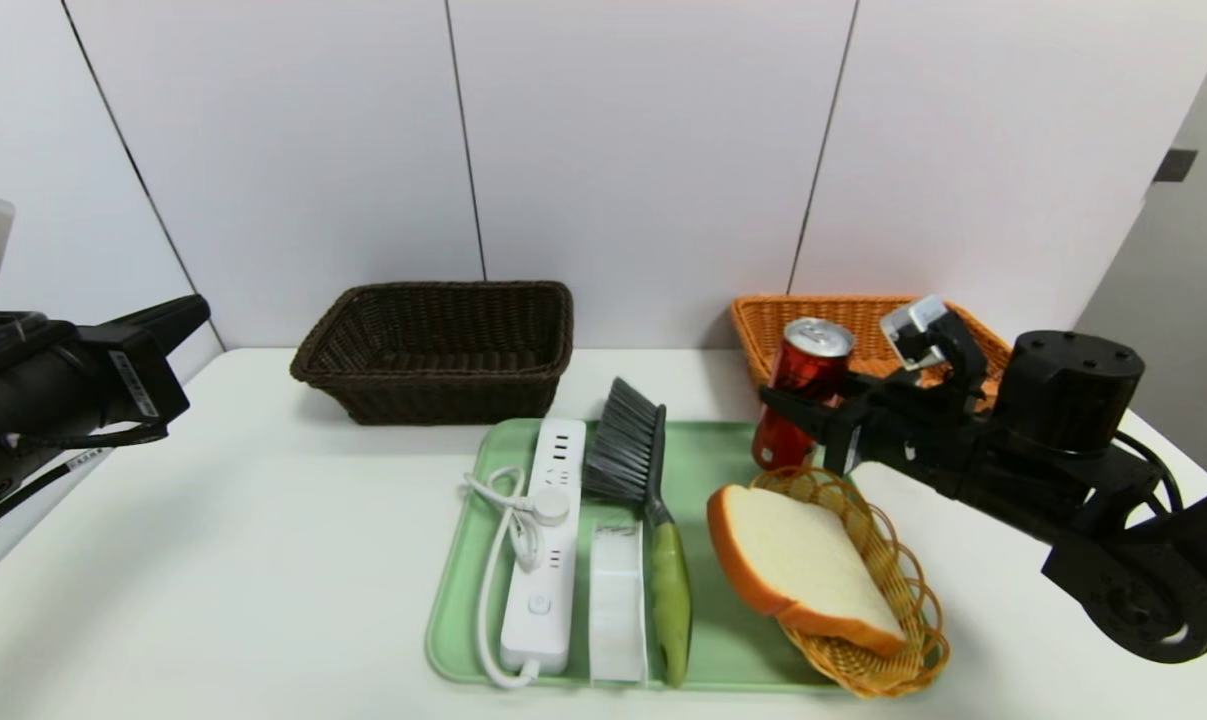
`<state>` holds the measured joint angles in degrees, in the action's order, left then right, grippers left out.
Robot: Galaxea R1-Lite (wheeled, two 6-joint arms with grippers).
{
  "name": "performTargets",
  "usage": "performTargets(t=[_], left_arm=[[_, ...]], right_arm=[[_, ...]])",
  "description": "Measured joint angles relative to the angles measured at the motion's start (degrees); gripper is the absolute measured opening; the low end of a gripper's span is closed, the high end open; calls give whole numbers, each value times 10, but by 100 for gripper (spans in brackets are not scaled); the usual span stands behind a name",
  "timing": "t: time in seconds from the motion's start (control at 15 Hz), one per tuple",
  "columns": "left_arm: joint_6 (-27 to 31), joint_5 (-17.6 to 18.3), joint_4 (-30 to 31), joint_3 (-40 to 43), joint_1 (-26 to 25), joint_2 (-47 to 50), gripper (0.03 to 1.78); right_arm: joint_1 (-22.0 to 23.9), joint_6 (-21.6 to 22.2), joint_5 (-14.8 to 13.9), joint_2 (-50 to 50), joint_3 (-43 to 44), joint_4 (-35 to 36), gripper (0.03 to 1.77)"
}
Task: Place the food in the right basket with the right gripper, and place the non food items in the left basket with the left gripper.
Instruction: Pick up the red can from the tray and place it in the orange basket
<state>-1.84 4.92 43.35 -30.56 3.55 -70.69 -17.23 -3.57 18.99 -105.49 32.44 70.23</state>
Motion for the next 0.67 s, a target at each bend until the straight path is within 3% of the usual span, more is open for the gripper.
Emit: performTargets(t=[0.4,0.67], left_arm=[[-1,0,2,6,0,1,4],[-5,0,5,3,0,-2,4]], right_arm=[[1,21,5,125,74,-138,92],[77,35,20,141,221,-237,92]])
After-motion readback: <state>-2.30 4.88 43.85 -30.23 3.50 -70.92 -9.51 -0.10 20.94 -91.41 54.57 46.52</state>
